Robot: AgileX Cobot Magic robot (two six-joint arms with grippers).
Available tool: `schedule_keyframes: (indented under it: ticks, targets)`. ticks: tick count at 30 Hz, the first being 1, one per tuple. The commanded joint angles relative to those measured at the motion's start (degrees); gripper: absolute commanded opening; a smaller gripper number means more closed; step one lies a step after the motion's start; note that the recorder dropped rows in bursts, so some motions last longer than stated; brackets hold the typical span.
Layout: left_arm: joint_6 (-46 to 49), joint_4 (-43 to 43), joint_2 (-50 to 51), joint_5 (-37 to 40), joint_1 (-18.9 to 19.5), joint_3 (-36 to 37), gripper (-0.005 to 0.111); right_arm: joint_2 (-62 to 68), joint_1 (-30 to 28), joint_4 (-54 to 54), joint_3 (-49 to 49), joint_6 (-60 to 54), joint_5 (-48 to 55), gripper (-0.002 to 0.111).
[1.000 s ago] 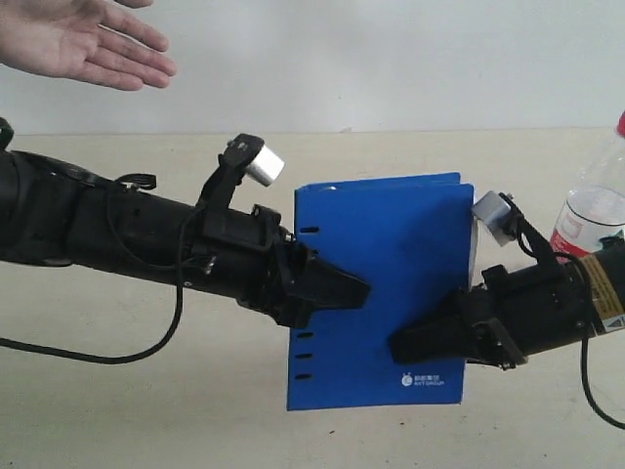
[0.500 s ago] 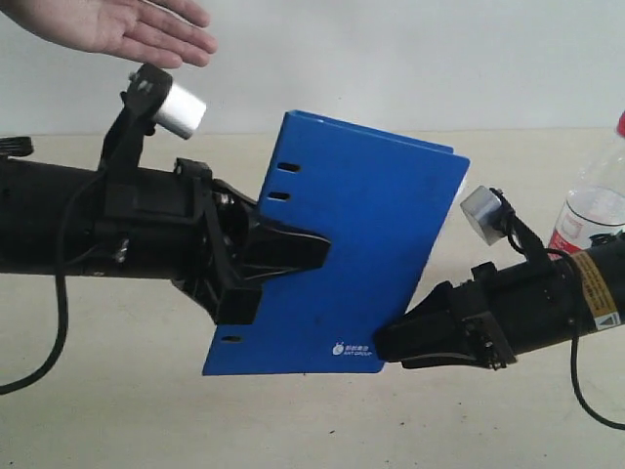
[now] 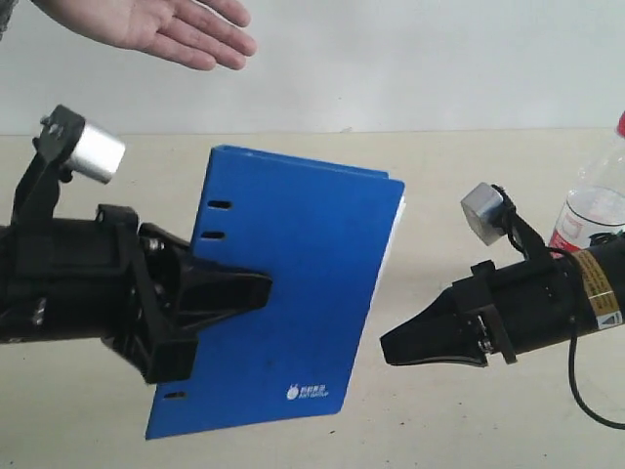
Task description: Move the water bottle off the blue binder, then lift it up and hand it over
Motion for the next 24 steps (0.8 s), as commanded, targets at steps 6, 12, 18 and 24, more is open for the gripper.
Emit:
schedule_keyframes:
  ticks: [6,12,18,24]
  targets:
    - [-3.0,-1.2,-5.2,-11.6,-0.5,6.9,0.004,-16.1,0.0,0.2,0.0,-4.8,7.0,0.0]
    - [-5.8,-1.2,-5.2,-14.0,-0.5,4.8,0.004,-32.1,0.0,0.2,0.0,-4.4,14.7,0.0]
    - [-12.3,-1.2,-4.9,-17.6,-0.5,1.9,0.004,-49.4,0.0,0.2,0.0,-1.7,25.9,0.0]
    - [-16.1,-1.2,-3.1,-23.6,-0.5,-4.0,0.004,-57.5,0.0,0.2,5.3,-2.1,39.3,0.0]
